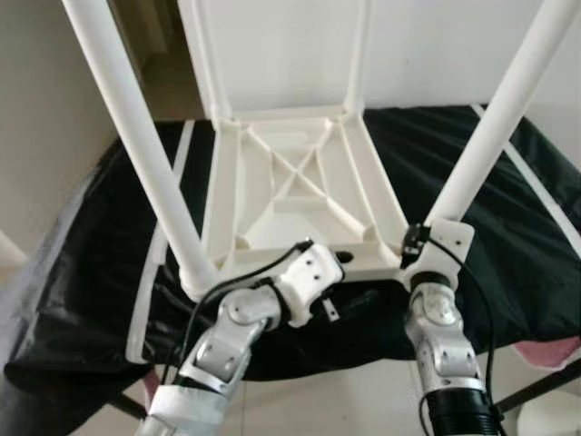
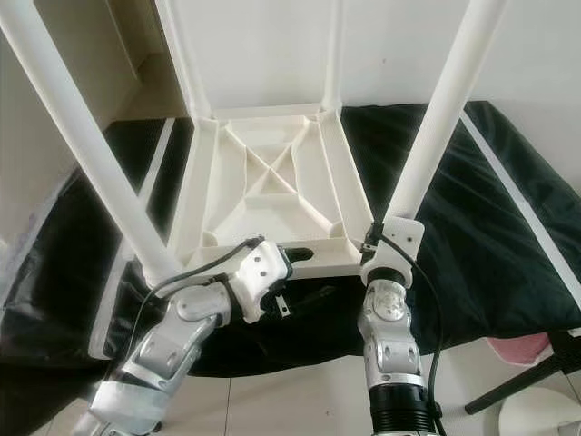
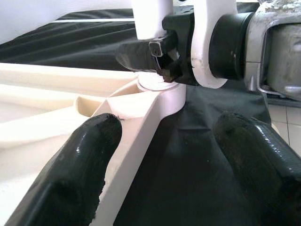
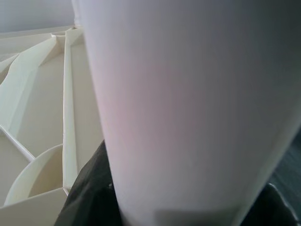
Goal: Building children table
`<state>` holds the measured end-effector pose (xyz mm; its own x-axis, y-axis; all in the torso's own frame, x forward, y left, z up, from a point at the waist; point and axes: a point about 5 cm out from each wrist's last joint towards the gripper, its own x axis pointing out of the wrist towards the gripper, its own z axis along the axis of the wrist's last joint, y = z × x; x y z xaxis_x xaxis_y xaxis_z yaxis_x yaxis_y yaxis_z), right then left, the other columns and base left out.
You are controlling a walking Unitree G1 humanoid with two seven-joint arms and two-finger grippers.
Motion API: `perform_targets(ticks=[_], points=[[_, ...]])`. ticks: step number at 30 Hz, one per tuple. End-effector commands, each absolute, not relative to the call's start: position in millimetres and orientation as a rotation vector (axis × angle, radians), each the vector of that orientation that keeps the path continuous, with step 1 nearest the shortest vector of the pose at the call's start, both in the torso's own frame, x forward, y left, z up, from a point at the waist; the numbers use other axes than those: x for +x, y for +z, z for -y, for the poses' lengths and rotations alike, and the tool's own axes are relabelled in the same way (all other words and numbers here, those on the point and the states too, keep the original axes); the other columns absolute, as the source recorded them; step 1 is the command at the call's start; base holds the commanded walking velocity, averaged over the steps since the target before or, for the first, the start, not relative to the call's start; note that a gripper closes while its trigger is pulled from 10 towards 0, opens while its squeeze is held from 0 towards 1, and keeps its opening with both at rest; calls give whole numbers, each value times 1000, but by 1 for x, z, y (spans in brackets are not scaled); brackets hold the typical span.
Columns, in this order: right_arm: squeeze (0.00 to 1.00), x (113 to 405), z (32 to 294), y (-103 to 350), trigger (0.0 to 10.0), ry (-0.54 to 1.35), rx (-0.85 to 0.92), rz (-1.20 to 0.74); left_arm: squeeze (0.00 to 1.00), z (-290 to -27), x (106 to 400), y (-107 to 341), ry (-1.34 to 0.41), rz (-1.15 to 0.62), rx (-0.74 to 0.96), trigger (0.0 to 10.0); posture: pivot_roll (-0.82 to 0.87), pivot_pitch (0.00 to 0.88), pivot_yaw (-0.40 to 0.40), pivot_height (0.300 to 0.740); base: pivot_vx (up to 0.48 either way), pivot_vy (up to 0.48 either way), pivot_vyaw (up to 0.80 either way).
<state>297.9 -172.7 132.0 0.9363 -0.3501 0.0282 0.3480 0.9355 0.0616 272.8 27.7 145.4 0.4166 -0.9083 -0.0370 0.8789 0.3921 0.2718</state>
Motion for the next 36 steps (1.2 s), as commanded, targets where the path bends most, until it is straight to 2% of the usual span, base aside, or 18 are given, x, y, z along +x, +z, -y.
perform_targets(ticks=[1,4,5,6,7,16,20,21,22,23,28,32,36], points=[[0,291,182,112,10000,-391,79,-54,0,-30,274,145,-1124,114,267,10000,-90,46,37,740,0,0,0],[0,291,193,116,10000,-402,53,-29,0,-30,275,146,-1121,114,275,10000,-91,47,45,740,0,0,0],[941,292,194,118,10000,-400,52,-10,0,-33,275,146,-1122,113,277,10000,-91,47,45,740,0,0,0],[941,292,194,118,10000,-400,52,-10,0,-33,275,146,-1122,113,277,10000,-91,47,45,740,0,0,0],[1000,292,195,122,10000,-392,48,13,0,-34,274,146,-1123,112,283,10000,-91,49,48,740,0,0,0],[1000,293,204,135,10000,-283,79,97,0,-33,276,149,-1126,120,289,10000,-98,52,59,740,0,0,0],[1000,296,217,147,10000,-63,23,127,0,-31,277,149,-1139,131,300,10000,-123,49,51,740,0,0,0],[839,296,220,148,10000,-18,-2,113,0,-30,278,150,-1136,136,296,10000,-130,47,43,740,0,0,0],[839,296,220,148,10000,-18,-2,113,0,-30,278,150,-1136,136,296,10000,-130,47,43,740,0,0,0],[0,297,221,148,10000,9,-22,104,0,-29,278,150,-1134,139,293,10000,-130,47,43,740,0,0,0],[0,301,222,148,10000,154,-97,76,0,-21,280,152,-1119,154,281,10000,-127,31,20,740,0,0,0],[0,307,219,148,10000,344,-166,35,0,-18,278,152,-1113,154,276,10000,-116,49,-4,740,0,0,0],[0,311,221,148,10000,410,-194,15,0,-18,275,148,-1127,140,299,10000,-100,53,-16,740,0,0,0]])
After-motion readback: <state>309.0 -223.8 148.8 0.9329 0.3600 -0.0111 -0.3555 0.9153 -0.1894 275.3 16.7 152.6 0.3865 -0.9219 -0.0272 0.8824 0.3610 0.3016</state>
